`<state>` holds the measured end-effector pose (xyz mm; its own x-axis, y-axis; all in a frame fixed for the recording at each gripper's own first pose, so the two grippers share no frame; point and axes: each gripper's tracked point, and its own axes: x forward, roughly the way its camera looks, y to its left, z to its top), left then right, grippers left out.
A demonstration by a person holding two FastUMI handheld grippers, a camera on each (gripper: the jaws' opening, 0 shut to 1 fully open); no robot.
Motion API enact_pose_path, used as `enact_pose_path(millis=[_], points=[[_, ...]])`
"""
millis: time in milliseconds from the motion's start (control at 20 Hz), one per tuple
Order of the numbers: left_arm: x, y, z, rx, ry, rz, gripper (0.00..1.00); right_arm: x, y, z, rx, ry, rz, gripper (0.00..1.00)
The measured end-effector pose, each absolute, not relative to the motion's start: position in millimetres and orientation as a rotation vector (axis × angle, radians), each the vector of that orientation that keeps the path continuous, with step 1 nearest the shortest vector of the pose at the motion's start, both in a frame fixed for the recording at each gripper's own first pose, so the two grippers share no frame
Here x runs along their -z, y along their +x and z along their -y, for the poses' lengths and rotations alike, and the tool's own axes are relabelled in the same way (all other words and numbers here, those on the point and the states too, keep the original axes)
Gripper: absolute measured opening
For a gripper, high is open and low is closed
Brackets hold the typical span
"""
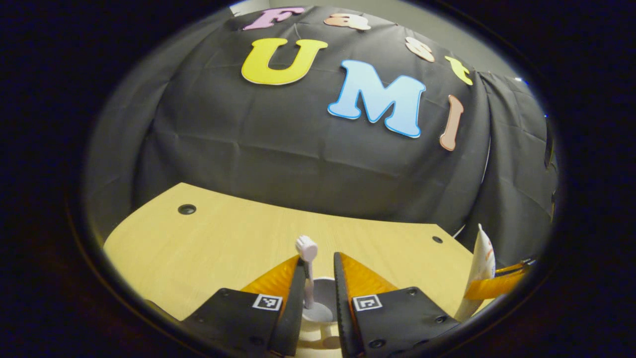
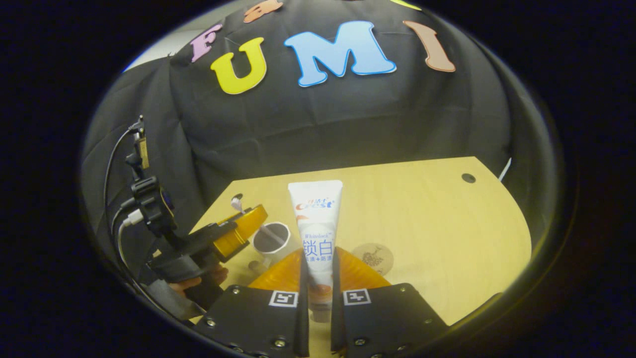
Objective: Put the toothbrush and toothpaste on the desktop into the cup, then pick up the cup and place it on the coaster on the desktop.
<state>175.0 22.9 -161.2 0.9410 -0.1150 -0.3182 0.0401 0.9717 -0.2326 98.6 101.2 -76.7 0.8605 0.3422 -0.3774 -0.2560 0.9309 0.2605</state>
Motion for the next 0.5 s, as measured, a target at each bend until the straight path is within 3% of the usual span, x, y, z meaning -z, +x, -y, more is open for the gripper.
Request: enact_pose_path(millis=[150,500], points=[[157.4,164.7,-31.5,0.059,-0.233,-0.338,0.86,63.5,110.8,-117.8,-0.351,0.191,-0.405,0.18],[146.9,137.7,-50.0,0.025,-0.256,-0.343,0.87,41.2,140.2,-154.9,-0.415,0.231,-0.346,0.18]])
